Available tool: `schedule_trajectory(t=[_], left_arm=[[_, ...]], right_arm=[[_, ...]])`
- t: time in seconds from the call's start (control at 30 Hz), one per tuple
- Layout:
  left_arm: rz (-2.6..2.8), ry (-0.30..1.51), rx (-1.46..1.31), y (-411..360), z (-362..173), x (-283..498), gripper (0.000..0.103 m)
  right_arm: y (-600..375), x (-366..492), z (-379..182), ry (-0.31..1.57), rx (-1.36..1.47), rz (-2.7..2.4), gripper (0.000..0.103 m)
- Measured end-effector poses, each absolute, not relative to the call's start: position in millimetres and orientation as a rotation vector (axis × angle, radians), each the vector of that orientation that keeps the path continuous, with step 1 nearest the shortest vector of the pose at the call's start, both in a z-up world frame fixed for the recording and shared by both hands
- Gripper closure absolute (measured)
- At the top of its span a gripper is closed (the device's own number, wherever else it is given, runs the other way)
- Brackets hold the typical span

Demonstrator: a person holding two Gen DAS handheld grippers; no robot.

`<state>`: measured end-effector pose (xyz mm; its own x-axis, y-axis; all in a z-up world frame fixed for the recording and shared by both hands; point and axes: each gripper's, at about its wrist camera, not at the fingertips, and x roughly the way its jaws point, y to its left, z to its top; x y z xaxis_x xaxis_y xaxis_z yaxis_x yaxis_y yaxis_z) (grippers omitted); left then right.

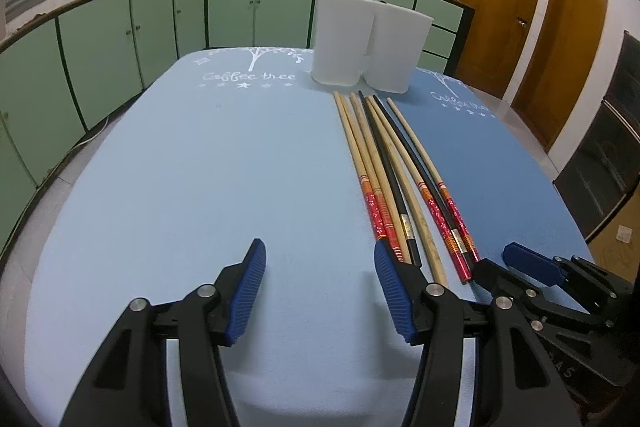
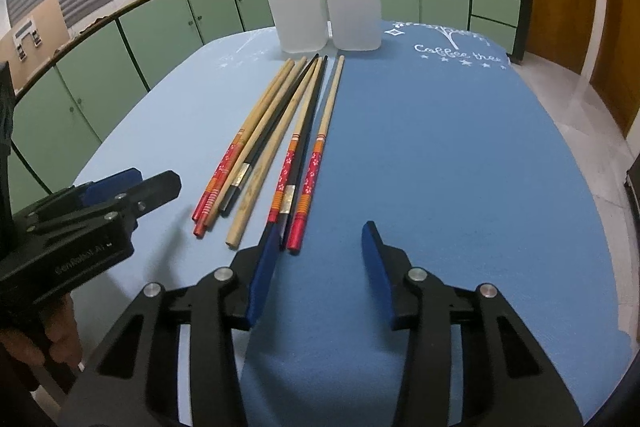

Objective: Organize utensils
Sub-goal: 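Grasp a red-patterned chopstick with the right tool while the left tool grasps another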

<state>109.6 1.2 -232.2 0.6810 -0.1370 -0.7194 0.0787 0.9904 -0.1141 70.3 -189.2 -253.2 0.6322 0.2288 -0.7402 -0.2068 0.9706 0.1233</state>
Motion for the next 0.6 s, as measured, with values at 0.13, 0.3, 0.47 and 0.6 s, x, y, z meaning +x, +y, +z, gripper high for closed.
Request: schedule_trajectory(t=[0.13, 0.3, 0.47, 0.6], left_arm=[[-0.119, 0.811, -0.072, 1.8, -231.8, 109.4, 0.047], [-0.115, 0.813, -0.076, 1.2, -232.0, 109.8, 0.047], [-0.114, 0.81, -0.076, 2.9, -231.4, 105.8, 0.047], [-0.13, 0.818, -0.077, 0.2, -232.3, 103.7, 0.047]], right_arm=[[-203.1, 73.5, -253.4, 0.858, 0.046, 0.202, 0.068], [-206.2, 71.2, -254.2, 0.864, 0.07, 0.236, 0.067], [-198.1, 70.6, -257.8, 0.844, 0.024, 0.247, 0.082], [-196.8, 69.1, -258.3, 0.841, 0.024, 0.26, 0.098]])
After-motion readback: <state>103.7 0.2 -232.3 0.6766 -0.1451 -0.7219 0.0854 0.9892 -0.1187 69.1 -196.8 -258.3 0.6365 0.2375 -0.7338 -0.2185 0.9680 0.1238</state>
